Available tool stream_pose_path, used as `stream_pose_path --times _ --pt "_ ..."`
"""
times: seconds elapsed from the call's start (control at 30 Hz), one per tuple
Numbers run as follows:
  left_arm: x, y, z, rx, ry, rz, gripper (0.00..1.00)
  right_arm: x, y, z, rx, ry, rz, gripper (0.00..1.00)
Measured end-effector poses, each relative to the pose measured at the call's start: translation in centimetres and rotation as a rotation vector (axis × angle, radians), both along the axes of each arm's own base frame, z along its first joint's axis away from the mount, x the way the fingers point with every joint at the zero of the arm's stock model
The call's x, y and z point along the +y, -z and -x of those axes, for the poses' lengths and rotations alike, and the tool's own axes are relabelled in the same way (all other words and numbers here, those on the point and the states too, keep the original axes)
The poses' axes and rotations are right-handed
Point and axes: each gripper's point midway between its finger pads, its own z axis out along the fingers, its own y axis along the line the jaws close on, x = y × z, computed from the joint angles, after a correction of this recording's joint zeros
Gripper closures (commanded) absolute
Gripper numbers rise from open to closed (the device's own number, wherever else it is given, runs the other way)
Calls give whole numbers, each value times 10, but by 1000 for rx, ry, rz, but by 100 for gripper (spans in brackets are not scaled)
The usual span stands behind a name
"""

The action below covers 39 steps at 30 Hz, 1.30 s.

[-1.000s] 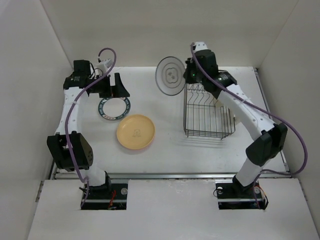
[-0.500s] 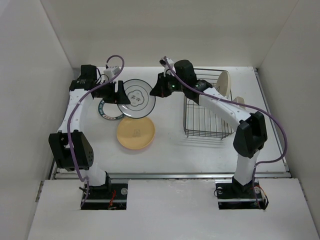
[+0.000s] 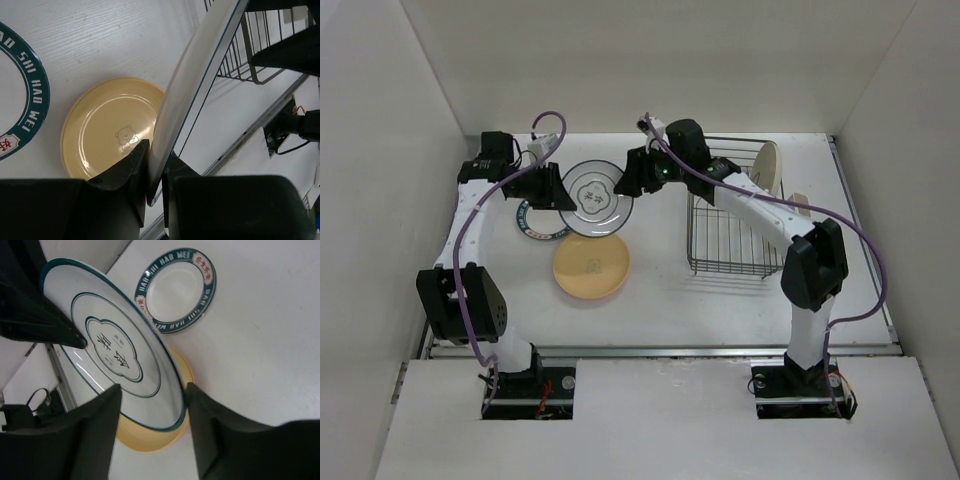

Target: Unload the plates from the dish rack

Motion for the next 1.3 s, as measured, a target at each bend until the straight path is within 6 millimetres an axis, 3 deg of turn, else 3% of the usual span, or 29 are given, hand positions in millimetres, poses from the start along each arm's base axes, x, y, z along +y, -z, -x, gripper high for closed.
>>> stream_pose_path --times 0.13,0.23,0.33,0.43,0.57,0.67,0.7,0.97,1.17,1.3 --pt "11 0 -11 26 -100 14 100 -3 -8 -8 -11 97 52 25" --pt "45 2 -30 40 -255 20 100 -21 -11 -24 -25 249 109 22" --pt "90 15 -50 68 -435 9 100 -62 -28 -38 -55 431 153 20" --pt "129 44 -62 141 -577 -40 100 -106 -53 -44 -102 586 170 20" --pt "149 95 -66 270 -642 -111 100 -162 -95 -43 -173 775 167 18" --pt "151 121 -68 352 -641 -119 81 -192 -111 -40 -202 890 186 15" --pt "152 125 -70 361 -638 -127 66 -201 -112 -39 -205 926 200 15" --pt "161 144 -74 433 -581 -225 28 -278 -87 -39 -161 1179 407 12" --pt "153 150 -58 468 -491 -353 25 -320 -76 -40 -143 1331 504 12" --pt "153 153 -53 475 -469 -430 24 -338 -50 -53 -103 1379 583 12"
